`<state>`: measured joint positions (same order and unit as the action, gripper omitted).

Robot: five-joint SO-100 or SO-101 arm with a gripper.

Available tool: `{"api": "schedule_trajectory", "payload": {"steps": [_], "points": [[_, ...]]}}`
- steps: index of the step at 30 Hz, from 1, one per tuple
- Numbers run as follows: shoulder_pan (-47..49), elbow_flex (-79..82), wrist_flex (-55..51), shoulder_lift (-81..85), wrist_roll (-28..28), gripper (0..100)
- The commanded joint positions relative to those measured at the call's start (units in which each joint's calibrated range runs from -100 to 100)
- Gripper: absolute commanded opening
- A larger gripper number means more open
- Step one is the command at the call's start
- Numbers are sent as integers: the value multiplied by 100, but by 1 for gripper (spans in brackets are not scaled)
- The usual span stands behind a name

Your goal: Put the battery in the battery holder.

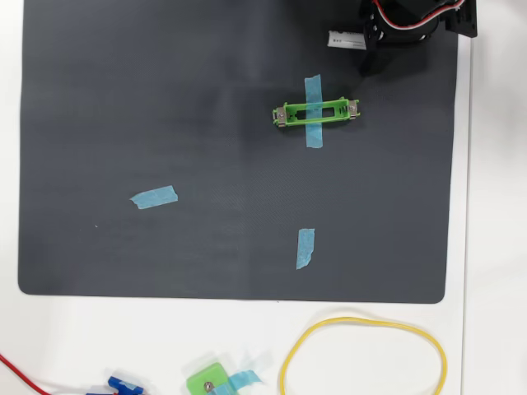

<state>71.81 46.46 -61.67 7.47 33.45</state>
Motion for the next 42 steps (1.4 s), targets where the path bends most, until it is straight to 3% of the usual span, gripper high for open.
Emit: {"api": "schedule_trajectory", "payload": {"steps": [1, 4, 11, 21, 24, 31, 42], "points": [[47, -12, 22, 8, 30, 25], [47, -12, 22, 8, 30, 21], [6, 6, 22, -1, 30, 0], [6, 746, 1359, 93, -7, 0], [-4, 720, 1368, 102, -59, 0], [-4, 816, 1394, 605, -868, 0], [-409, 1486, 1421, 2038, -915, 0]]}}
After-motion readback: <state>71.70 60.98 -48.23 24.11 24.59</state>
